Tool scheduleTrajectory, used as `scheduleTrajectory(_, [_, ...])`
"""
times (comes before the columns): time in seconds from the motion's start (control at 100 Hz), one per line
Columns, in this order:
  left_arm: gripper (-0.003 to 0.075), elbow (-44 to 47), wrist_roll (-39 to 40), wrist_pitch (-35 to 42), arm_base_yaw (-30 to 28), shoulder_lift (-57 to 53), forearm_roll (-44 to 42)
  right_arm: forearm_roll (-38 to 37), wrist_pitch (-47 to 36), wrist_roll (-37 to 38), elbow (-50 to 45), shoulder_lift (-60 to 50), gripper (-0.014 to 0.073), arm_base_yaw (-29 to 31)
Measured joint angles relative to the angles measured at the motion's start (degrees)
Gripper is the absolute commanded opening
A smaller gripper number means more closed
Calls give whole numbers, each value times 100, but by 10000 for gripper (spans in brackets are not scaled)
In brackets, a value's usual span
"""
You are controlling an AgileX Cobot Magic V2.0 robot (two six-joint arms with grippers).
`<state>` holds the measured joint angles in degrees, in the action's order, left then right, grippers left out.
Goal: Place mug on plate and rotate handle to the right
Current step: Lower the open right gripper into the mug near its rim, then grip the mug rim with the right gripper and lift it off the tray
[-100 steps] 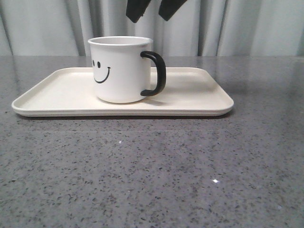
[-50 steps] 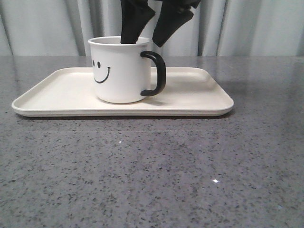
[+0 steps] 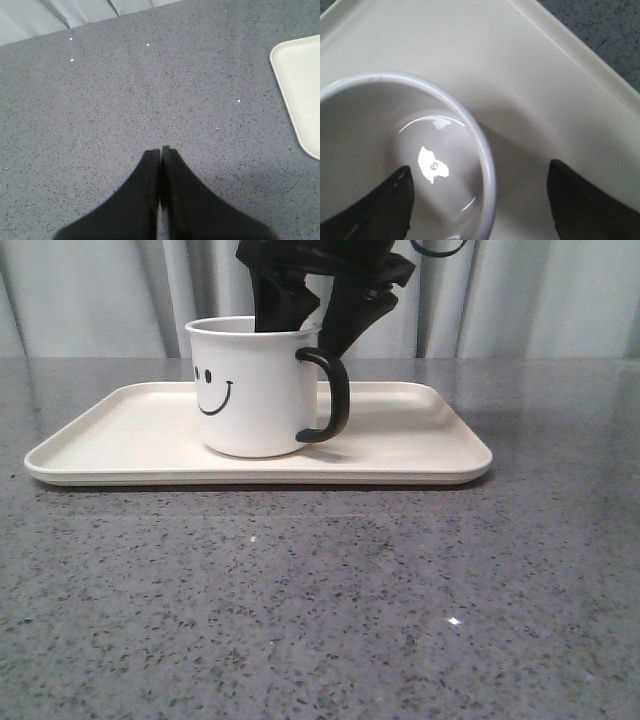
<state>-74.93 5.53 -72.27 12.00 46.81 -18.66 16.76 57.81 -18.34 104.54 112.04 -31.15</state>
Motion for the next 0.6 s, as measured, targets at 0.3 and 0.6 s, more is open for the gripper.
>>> scheduleTrajectory(0.3, [-20, 0, 0, -9, 0, 0, 0, 0, -35, 0, 0, 0, -78, 0])
scheduleTrajectory(0.6, [-20, 0, 0, -45, 0, 0, 0, 15, 15, -26, 37, 0, -120, 0])
